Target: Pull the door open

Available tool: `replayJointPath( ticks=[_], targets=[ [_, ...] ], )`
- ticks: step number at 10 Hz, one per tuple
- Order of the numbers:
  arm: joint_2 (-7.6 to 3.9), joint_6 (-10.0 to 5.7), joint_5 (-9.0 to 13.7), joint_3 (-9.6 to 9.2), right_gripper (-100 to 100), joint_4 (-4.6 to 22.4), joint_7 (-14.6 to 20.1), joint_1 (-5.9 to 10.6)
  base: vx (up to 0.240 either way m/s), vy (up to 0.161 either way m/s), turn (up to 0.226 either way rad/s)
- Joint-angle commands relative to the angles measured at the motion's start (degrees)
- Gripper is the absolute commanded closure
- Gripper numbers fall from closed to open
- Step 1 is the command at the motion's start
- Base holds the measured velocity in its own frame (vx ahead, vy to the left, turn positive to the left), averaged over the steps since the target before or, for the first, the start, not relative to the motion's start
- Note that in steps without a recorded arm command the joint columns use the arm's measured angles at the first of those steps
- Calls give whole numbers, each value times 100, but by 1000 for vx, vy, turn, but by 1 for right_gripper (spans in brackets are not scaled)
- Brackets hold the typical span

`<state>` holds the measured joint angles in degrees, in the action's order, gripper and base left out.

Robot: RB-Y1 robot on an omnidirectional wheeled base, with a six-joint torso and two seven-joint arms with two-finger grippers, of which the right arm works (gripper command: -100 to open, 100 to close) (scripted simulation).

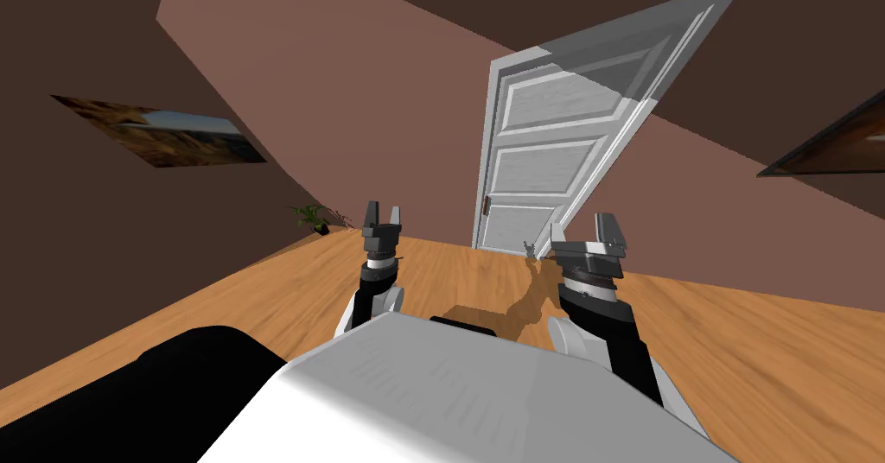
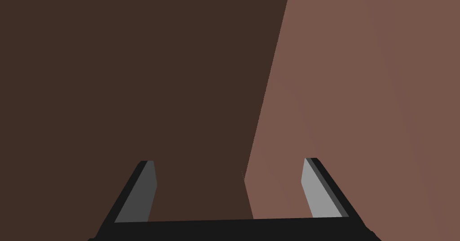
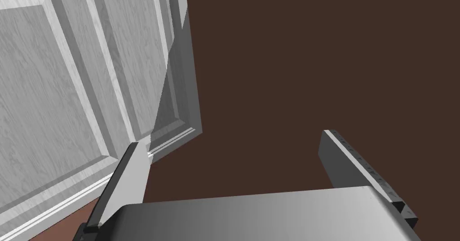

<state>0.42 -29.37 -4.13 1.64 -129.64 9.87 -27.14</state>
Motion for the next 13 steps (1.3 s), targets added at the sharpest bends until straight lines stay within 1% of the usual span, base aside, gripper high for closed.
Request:
replayJointPath(
  ticks=[1,4,5,6,13],
  targets=[
    [-80,-73,173,7,-100,204,180,6,80,-3,178],
    [-211,-211,500,21,-100,589,519,17,135,1,150],
    [-236,-239,565,24,-100,667,587,20,109,-16,128],
    [-288,-300,711,30,-100,838,738,25,108,-15,147],
    [-487,-562,1328,56,-100,1567,1379,46,92,-15,124]
  ],
)
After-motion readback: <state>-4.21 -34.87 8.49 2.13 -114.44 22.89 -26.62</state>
